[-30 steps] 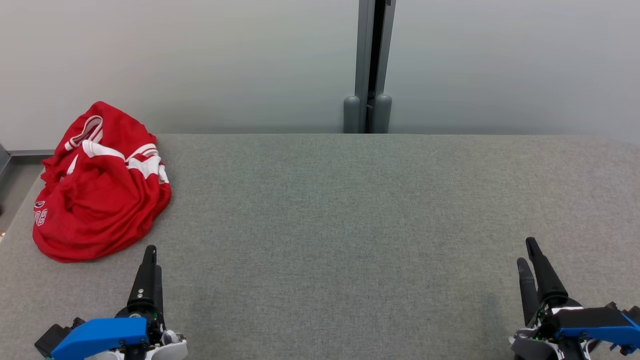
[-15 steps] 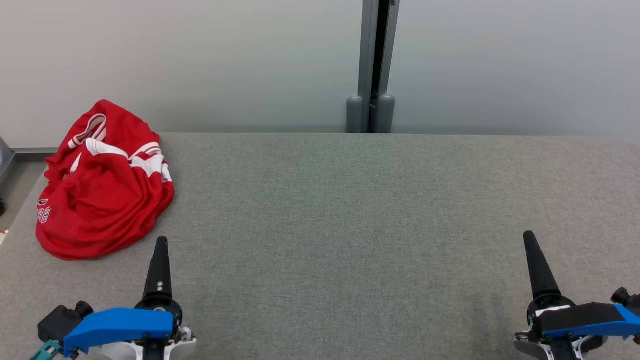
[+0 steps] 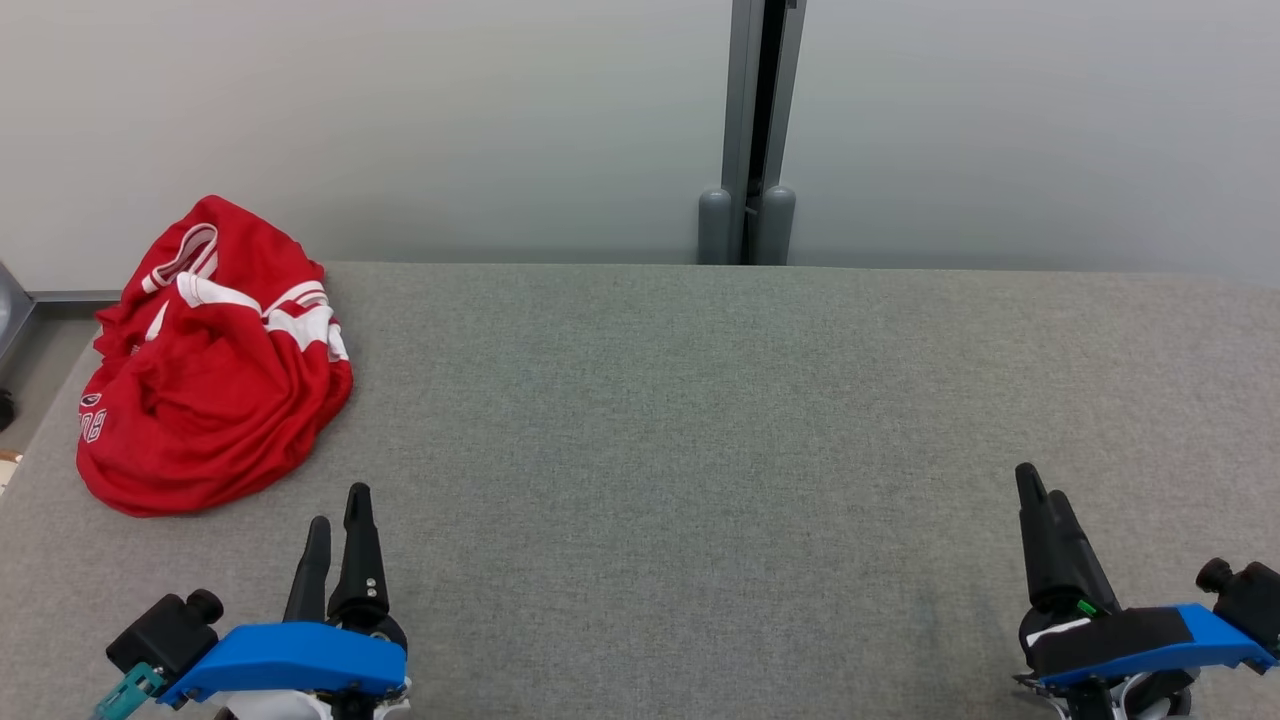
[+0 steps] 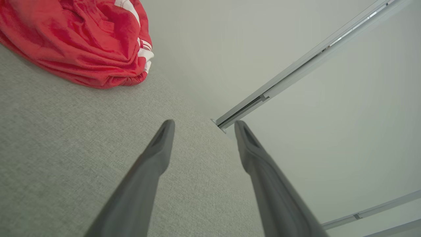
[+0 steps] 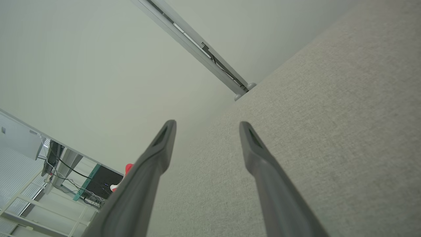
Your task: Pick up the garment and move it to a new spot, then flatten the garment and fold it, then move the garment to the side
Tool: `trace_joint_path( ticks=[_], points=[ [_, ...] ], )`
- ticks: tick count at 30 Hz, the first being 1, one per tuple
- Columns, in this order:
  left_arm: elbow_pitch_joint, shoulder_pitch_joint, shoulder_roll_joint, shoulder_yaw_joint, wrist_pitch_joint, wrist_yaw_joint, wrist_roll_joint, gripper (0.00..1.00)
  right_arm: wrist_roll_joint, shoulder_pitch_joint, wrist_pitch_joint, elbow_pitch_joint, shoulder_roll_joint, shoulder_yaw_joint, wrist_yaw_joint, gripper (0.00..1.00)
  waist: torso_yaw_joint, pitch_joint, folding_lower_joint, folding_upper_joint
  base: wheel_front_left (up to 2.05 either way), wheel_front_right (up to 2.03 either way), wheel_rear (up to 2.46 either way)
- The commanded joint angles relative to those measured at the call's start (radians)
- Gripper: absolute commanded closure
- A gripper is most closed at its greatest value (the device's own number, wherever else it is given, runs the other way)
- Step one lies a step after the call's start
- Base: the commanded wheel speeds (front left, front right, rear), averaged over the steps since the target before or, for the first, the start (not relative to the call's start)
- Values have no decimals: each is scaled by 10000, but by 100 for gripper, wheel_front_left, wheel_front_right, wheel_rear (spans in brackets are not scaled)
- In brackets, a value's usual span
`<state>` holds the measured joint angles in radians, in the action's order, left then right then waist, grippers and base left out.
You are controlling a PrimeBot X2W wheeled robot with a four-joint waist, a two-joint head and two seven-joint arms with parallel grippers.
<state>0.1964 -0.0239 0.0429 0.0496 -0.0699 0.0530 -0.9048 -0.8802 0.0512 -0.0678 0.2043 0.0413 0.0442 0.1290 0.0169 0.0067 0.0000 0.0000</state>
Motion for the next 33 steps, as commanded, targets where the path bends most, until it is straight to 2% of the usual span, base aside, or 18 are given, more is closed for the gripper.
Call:
trace_joint_path(
  ticks=[1,15,33],
  points=[
    [-82,-85,72,75,-106,-46,415,0,400,-32,-122,-97,66,-33,15,0,5,1,0,0,0,0,0],
    [259,21,79,362,-511,-139,2263,0,2338,-29,-527,297,79,-252,18,0,62,-2,0,0,0,0,0],
    [940,76,84,733,-993,-213,3931,0,4742,-12,-1010,802,94,-551,21,0,119,-4,0,0,0,0,0]
  ],
)
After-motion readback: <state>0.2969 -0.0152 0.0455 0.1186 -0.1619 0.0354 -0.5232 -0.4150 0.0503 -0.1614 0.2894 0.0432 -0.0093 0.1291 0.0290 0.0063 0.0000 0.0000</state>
